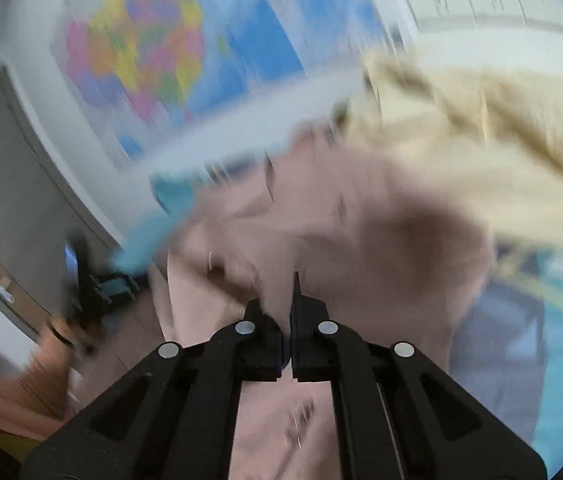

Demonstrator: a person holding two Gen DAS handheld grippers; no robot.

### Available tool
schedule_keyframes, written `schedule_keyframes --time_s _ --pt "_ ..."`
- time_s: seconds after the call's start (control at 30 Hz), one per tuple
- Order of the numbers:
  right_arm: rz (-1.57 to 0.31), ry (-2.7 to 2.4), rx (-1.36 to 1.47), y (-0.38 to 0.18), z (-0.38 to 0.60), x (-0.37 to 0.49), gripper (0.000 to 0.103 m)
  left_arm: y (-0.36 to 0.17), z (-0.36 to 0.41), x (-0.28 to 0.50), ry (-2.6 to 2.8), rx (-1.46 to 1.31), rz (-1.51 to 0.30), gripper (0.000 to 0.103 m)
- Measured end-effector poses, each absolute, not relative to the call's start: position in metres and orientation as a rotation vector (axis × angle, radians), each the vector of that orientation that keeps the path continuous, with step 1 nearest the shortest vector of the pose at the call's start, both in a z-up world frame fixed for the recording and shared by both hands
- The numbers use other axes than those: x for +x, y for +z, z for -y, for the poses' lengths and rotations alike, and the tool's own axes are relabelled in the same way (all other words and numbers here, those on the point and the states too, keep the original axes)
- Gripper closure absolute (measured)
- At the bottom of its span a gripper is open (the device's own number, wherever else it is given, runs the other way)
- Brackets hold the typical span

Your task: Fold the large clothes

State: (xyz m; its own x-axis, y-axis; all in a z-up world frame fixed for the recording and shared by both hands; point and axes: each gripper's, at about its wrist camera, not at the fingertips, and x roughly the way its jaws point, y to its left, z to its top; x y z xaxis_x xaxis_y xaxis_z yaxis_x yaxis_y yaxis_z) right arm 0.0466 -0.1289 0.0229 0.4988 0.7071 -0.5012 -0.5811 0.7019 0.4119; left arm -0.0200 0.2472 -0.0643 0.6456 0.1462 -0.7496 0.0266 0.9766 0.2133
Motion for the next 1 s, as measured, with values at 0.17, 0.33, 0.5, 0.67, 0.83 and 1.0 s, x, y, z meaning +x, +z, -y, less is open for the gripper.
schedule_keyframes --time_s 0.17,0.33,0.5,0.67,0.83,1.0 --pt "-0.66 0.735 0.134 0.017 0.141 0.067 0.096 -0.072 -0.238 -0.03 0.103 0.276 -0.877 0.093" --pt "-0.949 0.585 0.148 -0.051 0.169 0.082 0.073 -0.055 -0.241 -0.05 0.002 0.22 -0.831 0.088" --pt "-0.828 0.603 0.274 -0.022 0.2 0.055 0.021 -0.022 -0.226 -0.058 -0.08 0.204 -0.726 0.07" --pt "-0.857 0.685 0.224 -0.02 0.174 0.044 0.019 -0.023 -0.185 -0.039 -0.207 0.273 -0.714 0.055" --pt "-0.936 0.601 0.075 -0.041 0.141 0.066 0.069 -0.057 -0.165 -0.006 -0.151 0.332 -0.811 0.056" --pt "-0.796 0.575 -0.007 -0.011 0.128 0.076 0.095 -0.062 -0.177 0.004 -0.05 0.32 -0.814 0.062"
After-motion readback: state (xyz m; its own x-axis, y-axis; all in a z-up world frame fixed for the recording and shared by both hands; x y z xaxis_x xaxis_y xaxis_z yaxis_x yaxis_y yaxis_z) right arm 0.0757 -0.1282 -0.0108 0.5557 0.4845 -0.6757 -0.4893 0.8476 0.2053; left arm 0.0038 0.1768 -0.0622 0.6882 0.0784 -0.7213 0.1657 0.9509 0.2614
